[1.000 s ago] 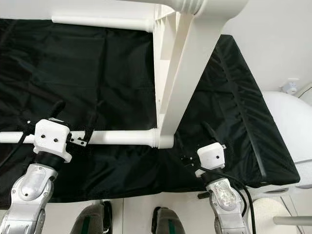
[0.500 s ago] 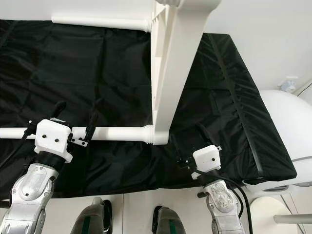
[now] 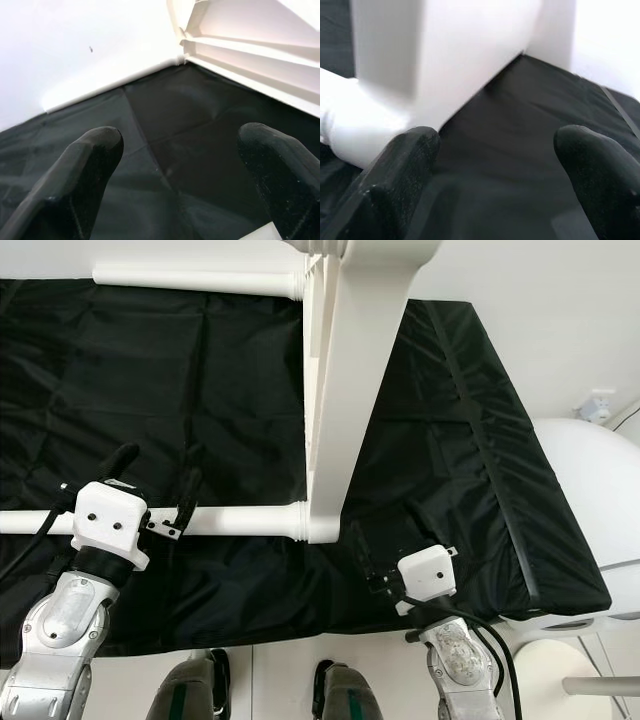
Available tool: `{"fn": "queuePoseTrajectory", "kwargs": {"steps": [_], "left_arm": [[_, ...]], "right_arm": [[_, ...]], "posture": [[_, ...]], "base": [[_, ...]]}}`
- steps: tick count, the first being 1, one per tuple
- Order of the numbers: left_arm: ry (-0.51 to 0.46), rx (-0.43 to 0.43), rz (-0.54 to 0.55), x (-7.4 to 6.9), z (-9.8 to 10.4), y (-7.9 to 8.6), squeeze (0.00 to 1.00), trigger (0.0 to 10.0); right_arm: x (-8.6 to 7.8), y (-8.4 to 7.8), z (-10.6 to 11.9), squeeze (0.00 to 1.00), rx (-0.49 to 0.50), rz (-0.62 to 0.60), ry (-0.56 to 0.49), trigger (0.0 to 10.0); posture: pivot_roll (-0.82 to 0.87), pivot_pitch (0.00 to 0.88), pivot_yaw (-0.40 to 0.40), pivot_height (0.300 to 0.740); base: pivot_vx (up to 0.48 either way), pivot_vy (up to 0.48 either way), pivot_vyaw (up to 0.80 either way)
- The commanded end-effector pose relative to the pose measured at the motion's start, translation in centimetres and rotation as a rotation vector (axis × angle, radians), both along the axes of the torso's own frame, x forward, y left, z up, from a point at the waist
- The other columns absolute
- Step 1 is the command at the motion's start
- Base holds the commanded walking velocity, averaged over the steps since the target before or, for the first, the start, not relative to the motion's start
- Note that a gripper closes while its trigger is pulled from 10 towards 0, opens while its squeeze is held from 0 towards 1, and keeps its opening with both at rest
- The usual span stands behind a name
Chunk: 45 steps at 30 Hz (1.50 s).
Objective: Building children table
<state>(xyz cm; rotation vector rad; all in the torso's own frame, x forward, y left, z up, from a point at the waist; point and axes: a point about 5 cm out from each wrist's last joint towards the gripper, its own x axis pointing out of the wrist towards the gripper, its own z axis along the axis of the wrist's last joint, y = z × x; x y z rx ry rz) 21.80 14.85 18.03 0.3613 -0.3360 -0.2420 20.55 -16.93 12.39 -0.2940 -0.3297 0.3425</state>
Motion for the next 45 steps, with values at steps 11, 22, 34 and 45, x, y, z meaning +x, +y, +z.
{"fn": "queuePoseTrajectory", "kwargs": {"steps": [11, 22, 34, 45], "left_arm": [[0.034, 0.103, -0.174, -0.6, -0.9, -0.6, 0.00, 10.0], [0.043, 0.134, -0.163, -0.2, -0.8, 0.4, 0.00, 10.0], [0.035, 0.129, -0.160, -0.5, -0.9, 0.4, 0.00, 10.0], [0.025, 0.104, -0.154, -0.7, -1.0, 0.1, 0.00, 10.0]], "right_arm": [[-0.2, 0.6, -0.9, 0.00, -0.130, 0.172, 0.005, 10.0], [0.7, 0.9, -0.9, 0.00, -0.132, 0.208, 0.000, 10.0], [1.3, 0.9, -0.9, 0.00, -0.115, 0.228, -0.003, 10.0], [1.8, 1.0, -0.8, 0.00, -0.107, 0.234, -0.019, 10.0]], "posture": [[0.07, 0.187, -0.051, 0.740], [0.09, 0.183, -0.058, 0.740], [0.11, 0.170, -0.067, 0.740], [0.11, 0.160, -0.074, 0.740]], "base": [[0.000, 0.000, 0.00], [0.000, 0.000, 0.00], [0.000, 0.000, 0.00], [0.000, 0.000, 0.00]]}}
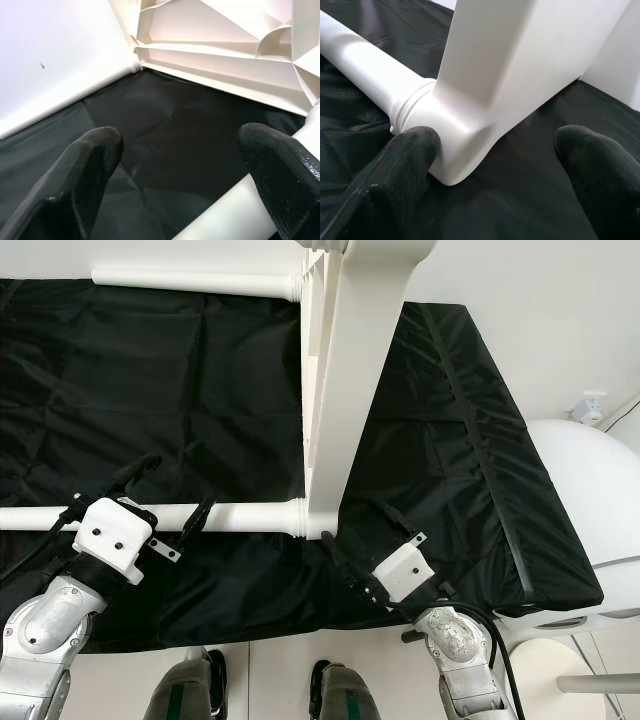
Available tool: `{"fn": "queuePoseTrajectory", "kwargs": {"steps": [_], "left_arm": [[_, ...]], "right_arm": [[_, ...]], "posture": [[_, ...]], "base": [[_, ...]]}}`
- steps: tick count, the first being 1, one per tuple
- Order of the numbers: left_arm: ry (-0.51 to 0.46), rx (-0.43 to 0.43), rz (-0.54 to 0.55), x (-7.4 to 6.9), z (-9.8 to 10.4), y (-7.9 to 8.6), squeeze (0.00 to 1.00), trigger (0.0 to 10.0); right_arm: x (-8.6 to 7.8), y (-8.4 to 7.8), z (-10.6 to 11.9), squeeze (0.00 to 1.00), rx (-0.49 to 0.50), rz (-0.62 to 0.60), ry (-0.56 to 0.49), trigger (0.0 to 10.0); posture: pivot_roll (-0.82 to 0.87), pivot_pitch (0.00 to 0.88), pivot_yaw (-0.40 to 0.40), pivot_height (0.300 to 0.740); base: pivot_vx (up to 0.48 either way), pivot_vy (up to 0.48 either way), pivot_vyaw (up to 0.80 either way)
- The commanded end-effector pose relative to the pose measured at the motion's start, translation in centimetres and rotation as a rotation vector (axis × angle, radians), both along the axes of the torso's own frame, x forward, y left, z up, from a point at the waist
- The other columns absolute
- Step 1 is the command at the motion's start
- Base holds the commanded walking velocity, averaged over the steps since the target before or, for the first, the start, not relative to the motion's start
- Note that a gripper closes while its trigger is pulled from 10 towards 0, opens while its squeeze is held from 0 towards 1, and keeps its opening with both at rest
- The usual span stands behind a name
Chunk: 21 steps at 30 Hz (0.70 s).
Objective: Building children table
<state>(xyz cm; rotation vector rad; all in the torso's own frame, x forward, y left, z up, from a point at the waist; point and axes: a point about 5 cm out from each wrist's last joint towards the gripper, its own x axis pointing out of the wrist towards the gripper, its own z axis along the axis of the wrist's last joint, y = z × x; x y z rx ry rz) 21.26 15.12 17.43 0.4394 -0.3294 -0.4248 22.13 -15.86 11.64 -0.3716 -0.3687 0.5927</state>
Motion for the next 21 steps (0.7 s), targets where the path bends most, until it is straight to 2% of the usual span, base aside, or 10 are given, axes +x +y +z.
{"fn": "queuePoseTrajectory", "kwargs": {"steps": [1, 9, 12, 13, 15, 19, 21], "left_arm": [[-0.001, -0.003, 0.005, -0.2, -0.4, -0.2, 0.00, 10.0], [-0.034, 0.045, -0.068, -0.4, 0.4, -0.7, 0.00, 10.0], [-0.169, 0.241, -0.128, -0.9, 1.4, -0.6, 0.00, 10.0], [-0.169, 0.241, -0.128, -0.9, 1.4, -0.6, 0.00, 10.0], [-0.245, 0.331, -0.098, -0.7, 2.2, 0.4, 0.00, 10.0], [-0.286, 0.367, -0.059, -0.6, 3.0, 1.1, 0.00, 10.0], [-0.340, 0.405, -0.048, -0.8, 4.1, 1.4, 0.00, 10.0]], "right_arm": [[0.2, -0.1, -0.1, 0.00, 0.007, -0.003, 0.003, 10.0], [0.4, 0.1, -0.1, 0.00, 0.008, -0.001, -0.006, 10.0], [0.6, 0.0, -0.2, 0.00, 0.005, -0.005, -0.006, 10.0], [0.6, 0.0, -0.2, 0.00, 0.005, -0.005, -0.006, 10.0], [0.6, -0.1, -0.4, 0.00, 0.002, -0.009, -0.004, 10.0], [0.8, -0.2, -0.5, 0.00, 0.000, -0.013, -0.005, 10.0], [1.1, -0.2, -0.5, 0.00, -0.002, -0.015, -0.010, 10.0]], "posture": [[0.11, 0.160, -0.073, 0.740], [0.11, 0.162, -0.067, 0.740], [0.12, 0.160, -0.059, 0.740], [0.12, 0.160, -0.059, 0.740], [0.12, 0.159, -0.052, 0.740], [0.13, 0.160, -0.051, 0.740], [0.13, 0.162, -0.050, 0.740]], "base": [[0.000, 0.000, 0.00], [0.000, 0.000, 0.00], [0.000, 0.000, 0.00], [0.000, 0.000, 0.00], [0.000, 0.000, 0.00], [0.000, 0.000, 0.00], [0.000, 0.000, 0.00]]}}
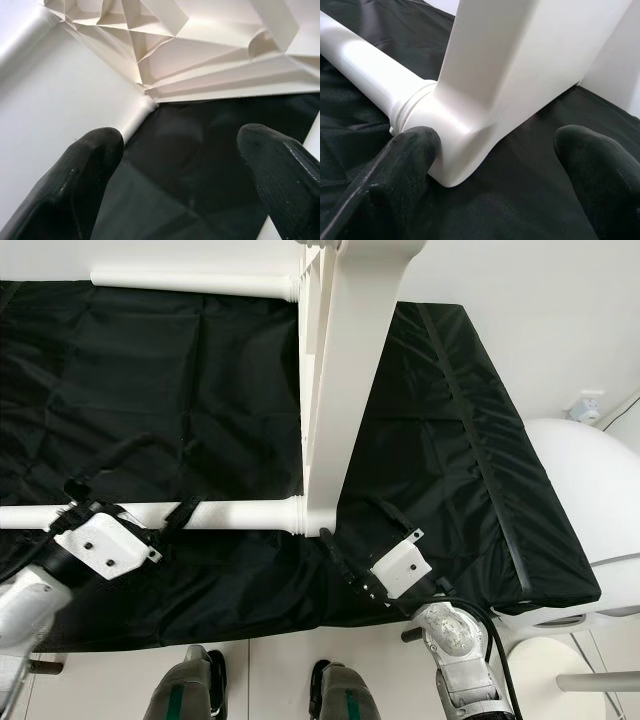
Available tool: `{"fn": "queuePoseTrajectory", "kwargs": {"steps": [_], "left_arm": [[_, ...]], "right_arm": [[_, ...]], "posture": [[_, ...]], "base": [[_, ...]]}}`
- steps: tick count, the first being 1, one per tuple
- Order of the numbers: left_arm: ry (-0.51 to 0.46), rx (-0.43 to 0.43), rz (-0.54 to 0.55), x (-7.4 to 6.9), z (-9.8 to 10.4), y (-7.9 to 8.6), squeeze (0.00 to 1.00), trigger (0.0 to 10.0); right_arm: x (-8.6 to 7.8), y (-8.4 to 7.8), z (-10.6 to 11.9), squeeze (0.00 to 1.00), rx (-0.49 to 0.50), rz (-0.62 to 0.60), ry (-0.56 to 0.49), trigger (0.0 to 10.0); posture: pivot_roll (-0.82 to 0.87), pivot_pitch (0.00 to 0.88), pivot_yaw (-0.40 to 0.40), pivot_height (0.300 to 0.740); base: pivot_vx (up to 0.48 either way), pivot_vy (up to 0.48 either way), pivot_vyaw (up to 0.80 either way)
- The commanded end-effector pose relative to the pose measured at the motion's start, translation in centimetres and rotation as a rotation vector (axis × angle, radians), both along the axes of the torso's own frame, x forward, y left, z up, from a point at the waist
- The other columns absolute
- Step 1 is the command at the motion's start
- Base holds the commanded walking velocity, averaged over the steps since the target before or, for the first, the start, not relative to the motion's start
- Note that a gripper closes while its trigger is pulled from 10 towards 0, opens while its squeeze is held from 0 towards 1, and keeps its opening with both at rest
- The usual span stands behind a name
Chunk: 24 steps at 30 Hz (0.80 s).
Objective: Building children table
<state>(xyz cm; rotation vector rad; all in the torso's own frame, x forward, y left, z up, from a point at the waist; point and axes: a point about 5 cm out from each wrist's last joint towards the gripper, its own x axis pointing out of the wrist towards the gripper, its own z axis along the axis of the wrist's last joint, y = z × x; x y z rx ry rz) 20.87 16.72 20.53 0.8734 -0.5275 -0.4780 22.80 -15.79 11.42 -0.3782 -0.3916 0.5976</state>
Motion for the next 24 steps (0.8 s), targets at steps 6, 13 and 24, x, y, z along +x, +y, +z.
{"fn": "queuePoseTrajectory", "kwargs": {"steps": [6, 13, 24], "left_arm": [[-0.149, 0.028, 0.014, -0.7, 3.1, 0.1, 0.00, 10.0], [-0.253, 0.078, 0.043, -1.2, 4.4, 0.4, 0.00, 10.0], [-0.393, 0.103, 0.150, -2.1, 7.2, 1.7, 0.00, 10.0]], "right_arm": [[1.3, -0.5, -0.2, 0.00, -0.005, -0.029, 0.009, 10.0], [2.3, -0.6, -0.1, 0.00, -0.012, -0.022, 0.002, 10.0], [4.0, 0.4, 0.0, 0.00, -0.010, 0.022, -0.004, 10.0]], "posture": [[0.15, 0.164, -0.065, 0.740], [0.19, 0.162, -0.097, 0.740], [0.23, 0.159, -0.122, 0.740]], "base": [[0.000, 0.000, 0.00], [0.000, 0.000, 0.00], [0.000, 0.000, 0.00]]}}
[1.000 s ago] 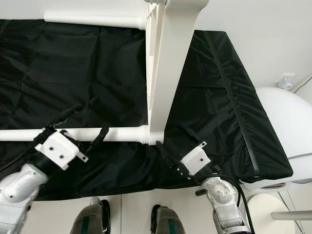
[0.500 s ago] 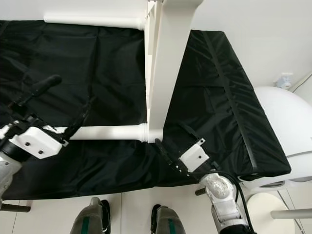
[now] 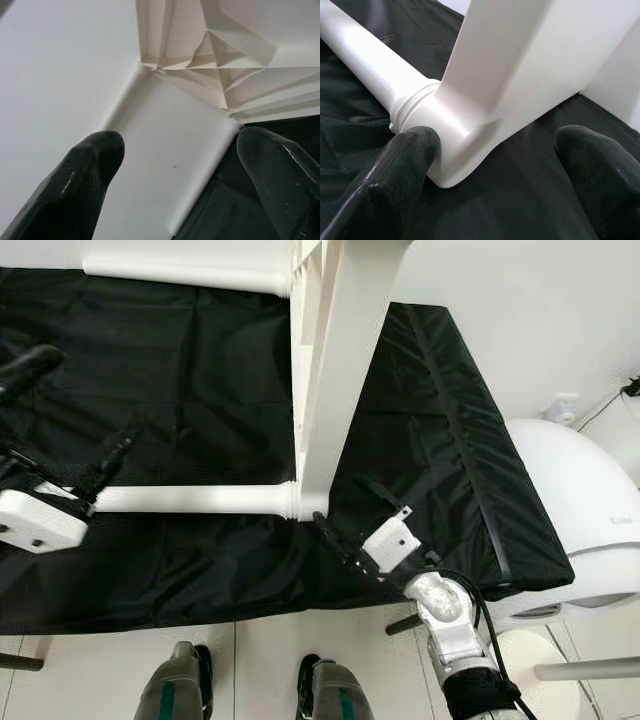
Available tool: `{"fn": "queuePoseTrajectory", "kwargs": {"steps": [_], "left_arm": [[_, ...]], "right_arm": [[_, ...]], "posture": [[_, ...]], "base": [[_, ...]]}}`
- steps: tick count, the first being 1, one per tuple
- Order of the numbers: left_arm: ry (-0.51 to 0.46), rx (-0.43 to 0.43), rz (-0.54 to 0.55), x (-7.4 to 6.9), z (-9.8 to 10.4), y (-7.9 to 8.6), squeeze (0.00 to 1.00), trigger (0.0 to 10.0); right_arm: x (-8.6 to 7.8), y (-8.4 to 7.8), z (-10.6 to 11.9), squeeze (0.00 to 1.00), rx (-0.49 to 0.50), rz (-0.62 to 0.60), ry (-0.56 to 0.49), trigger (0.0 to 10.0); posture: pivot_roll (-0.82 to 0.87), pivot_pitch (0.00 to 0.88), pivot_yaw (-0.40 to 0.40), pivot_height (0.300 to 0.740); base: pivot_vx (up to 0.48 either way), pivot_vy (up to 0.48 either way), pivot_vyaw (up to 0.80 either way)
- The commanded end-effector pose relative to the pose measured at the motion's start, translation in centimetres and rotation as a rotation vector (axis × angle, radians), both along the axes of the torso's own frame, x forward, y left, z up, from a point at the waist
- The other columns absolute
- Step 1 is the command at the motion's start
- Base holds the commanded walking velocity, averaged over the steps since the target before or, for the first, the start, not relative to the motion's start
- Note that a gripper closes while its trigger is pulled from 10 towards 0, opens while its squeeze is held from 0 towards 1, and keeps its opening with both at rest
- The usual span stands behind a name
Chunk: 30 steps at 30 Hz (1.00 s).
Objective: Building children table
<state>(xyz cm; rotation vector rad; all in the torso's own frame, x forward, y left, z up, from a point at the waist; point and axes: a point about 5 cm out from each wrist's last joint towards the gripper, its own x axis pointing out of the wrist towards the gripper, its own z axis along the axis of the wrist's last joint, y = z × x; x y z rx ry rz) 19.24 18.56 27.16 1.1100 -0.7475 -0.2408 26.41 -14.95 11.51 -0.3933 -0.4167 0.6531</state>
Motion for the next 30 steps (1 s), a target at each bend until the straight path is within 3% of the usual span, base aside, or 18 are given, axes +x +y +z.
{"fn": "queuePoseTrajectory", "kwargs": {"steps": [1, 13, 24, 30], "left_arm": [[-0.112, -0.018, 0.027, -0.4, 1.7, 0.1, 0.00, 10.0], [-0.233, 0.000, 0.003, 0.1, 5.5, -0.2, 0.00, 10.0], [-0.238, -0.002, -0.001, 0.0, 5.9, -0.2, 0.00, 10.0], [-0.284, 0.085, 0.010, -0.4, 5.9, -0.4, 0.00, 10.0]], "right_arm": [[0.8, -0.2, 0.0, 0.00, 0.012, -0.025, 0.012, 10.0], [2.0, 0.4, 0.3, 0.00, 0.020, -0.017, -0.017, 10.0], [1.7, 0.4, -0.2, 0.00, 0.031, -0.020, -0.016, 10.0], [1.7, 0.6, -0.4, 0.00, 0.030, -0.015, -0.014, 10.0]], "posture": [[0.23, 0.158, -0.123, 0.740], [0.23, 0.155, -0.098, 0.740], [0.23, 0.167, -0.086, 0.740], [0.23, 0.174, -0.086, 0.740]], "base": [[0.000, 0.000, 0.00], [0.000, 0.000, 0.00], [0.000, 0.000, 0.00], [0.000, 0.000, 0.00]]}}
